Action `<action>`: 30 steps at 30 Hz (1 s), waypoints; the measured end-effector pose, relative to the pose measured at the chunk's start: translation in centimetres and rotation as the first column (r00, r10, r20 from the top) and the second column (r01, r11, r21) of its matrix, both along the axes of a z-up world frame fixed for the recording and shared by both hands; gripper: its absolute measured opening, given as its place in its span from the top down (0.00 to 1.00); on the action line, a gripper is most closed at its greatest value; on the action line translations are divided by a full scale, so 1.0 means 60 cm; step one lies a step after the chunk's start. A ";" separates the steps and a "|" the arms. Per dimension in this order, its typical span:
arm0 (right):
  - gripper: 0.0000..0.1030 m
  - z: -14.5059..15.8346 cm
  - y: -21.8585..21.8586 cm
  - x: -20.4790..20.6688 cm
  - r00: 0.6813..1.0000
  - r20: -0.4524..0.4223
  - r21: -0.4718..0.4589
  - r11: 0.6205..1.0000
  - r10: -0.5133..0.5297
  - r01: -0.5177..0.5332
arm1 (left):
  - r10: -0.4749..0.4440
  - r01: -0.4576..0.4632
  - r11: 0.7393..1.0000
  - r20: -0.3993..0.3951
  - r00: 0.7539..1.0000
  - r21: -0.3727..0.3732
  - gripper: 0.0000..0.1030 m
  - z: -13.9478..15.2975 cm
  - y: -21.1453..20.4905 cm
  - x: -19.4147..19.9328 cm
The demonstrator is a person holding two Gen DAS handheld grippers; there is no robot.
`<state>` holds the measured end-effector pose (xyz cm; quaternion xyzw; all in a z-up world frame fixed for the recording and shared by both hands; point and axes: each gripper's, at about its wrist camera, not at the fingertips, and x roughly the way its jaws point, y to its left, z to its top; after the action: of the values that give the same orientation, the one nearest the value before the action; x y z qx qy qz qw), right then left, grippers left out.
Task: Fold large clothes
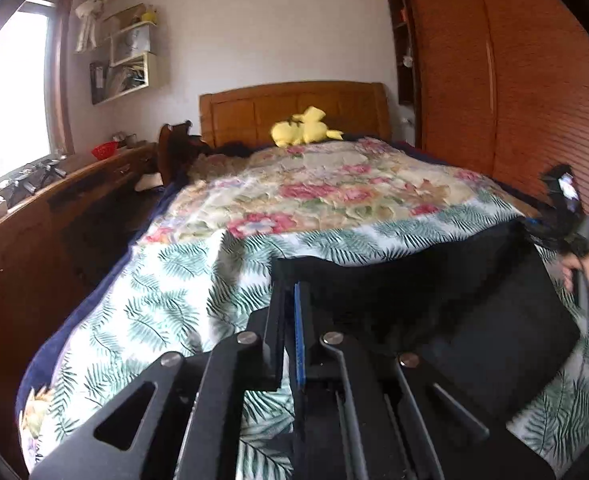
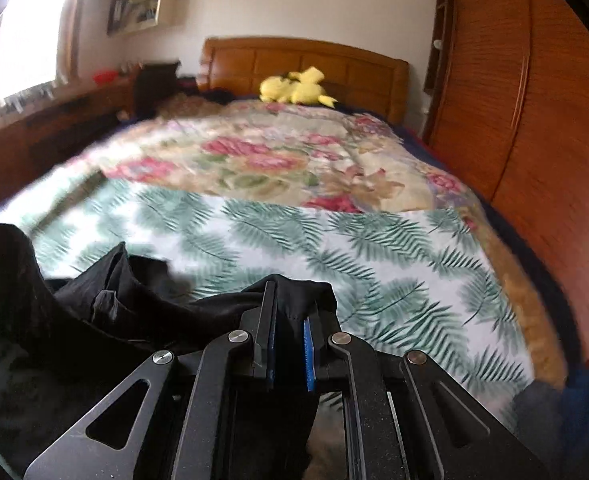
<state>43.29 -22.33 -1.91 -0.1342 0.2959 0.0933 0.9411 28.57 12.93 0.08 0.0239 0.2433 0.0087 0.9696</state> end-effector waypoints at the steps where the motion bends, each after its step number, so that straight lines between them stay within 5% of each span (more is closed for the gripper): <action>1: 0.93 -0.010 0.007 0.016 1.000 0.004 -0.046 0.999 -0.014 0.014 | -0.013 0.013 1.000 -0.013 1.000 -0.004 0.98 -0.006 -0.003 -0.001; 4: 0.92 -0.040 0.018 0.051 0.997 -0.051 -0.125 0.991 -0.051 0.044 | -0.047 0.047 0.999 -0.053 0.997 -0.010 0.96 -0.035 -0.019 -0.007; 7: 0.81 -0.054 0.019 0.058 0.993 -0.092 -0.110 0.992 -0.072 0.062 | -0.078 0.077 0.997 -0.095 0.992 -0.015 0.94 -0.062 -0.034 -0.014; 8: 0.76 -0.054 0.019 0.055 0.993 -0.095 -0.107 0.992 -0.076 0.065 | -0.082 0.081 0.997 -0.103 0.991 -0.018 0.94 -0.067 -0.037 -0.015; 11: 0.38 -0.046 0.017 0.030 0.995 -0.060 -0.092 0.993 -0.077 0.071 | -0.102 0.099 0.995 -0.130 0.986 -0.035 0.92 -0.084 -0.043 -0.025; 12: 0.34 -0.041 0.011 0.014 0.996 -0.051 -0.070 0.996 -0.067 0.063 | -0.102 0.098 0.994 -0.133 0.986 -0.037 0.92 -0.085 -0.043 -0.028; 22: 0.33 -0.080 -0.030 -0.189 0.985 -0.147 0.049 0.995 0.089 -0.083 | -0.104 0.088 0.992 -0.199 0.974 -0.089 0.88 -0.133 -0.033 -0.065; 30: 0.33 -0.141 -0.056 -0.253 0.978 -0.203 0.128 0.992 0.046 -0.020 | -0.083 0.061 0.994 -0.269 0.959 -0.091 0.83 -0.173 -0.011 -0.082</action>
<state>28.14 -25.70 -10.37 -0.0696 0.3828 0.1408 0.9104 23.62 12.26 -10.32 -0.0061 0.3736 -0.0400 0.9267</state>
